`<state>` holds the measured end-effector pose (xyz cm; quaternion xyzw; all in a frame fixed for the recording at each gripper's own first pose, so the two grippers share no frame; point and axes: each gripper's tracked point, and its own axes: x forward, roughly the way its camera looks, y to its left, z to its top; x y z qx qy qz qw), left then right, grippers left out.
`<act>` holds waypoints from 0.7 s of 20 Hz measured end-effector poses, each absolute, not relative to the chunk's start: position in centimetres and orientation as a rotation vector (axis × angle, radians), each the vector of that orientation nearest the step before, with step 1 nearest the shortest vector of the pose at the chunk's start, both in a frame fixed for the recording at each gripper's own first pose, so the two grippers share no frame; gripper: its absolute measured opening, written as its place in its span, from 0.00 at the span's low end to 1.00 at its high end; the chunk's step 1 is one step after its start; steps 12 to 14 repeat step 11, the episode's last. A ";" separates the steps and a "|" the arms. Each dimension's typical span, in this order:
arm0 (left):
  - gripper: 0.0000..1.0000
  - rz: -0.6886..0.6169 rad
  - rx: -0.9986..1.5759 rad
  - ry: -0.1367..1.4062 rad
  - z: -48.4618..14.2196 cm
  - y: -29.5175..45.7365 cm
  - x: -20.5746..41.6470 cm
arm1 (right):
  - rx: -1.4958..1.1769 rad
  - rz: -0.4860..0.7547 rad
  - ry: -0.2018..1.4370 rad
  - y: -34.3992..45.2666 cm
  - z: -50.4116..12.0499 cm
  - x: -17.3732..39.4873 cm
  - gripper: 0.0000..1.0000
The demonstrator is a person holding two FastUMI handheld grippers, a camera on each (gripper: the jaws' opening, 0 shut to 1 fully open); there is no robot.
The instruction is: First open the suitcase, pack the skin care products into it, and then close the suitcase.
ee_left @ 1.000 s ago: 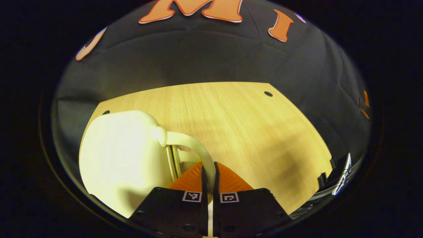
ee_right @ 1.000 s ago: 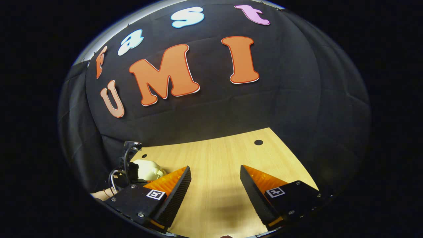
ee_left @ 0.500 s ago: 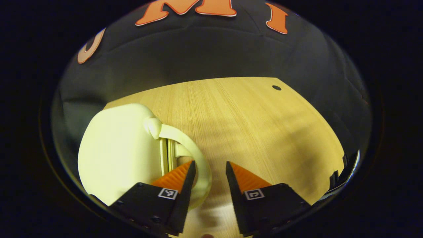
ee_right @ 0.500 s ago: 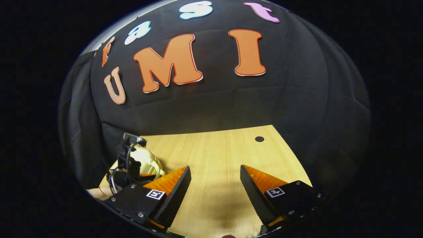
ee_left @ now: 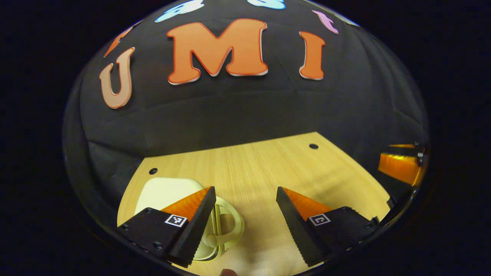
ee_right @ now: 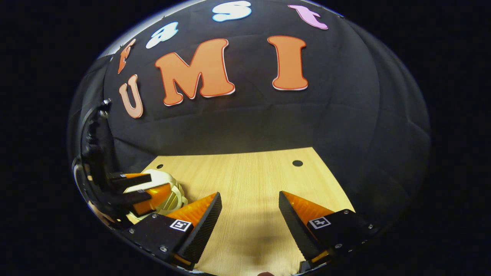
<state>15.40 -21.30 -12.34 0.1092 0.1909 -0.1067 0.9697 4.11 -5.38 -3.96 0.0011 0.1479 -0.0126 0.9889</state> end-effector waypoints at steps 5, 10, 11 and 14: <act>0.99 -0.084 0.176 0.165 0.7 -16.9 12.1 | -0.058 -0.074 0.127 -3.8 1.6 3.6 0.95; 0.99 -0.083 0.166 0.019 8.6 -13.4 8.0 | -0.089 -0.102 -0.017 -1.3 5.9 2.0 0.95; 0.99 -0.080 0.145 0.014 9.2 -12.4 7.3 | -0.109 -0.106 -0.047 -0.8 6.5 1.7 0.95; 0.99 -0.080 0.145 0.014 9.2 -12.4 7.3 | -0.109 -0.106 -0.047 -0.8 6.5 1.7 0.95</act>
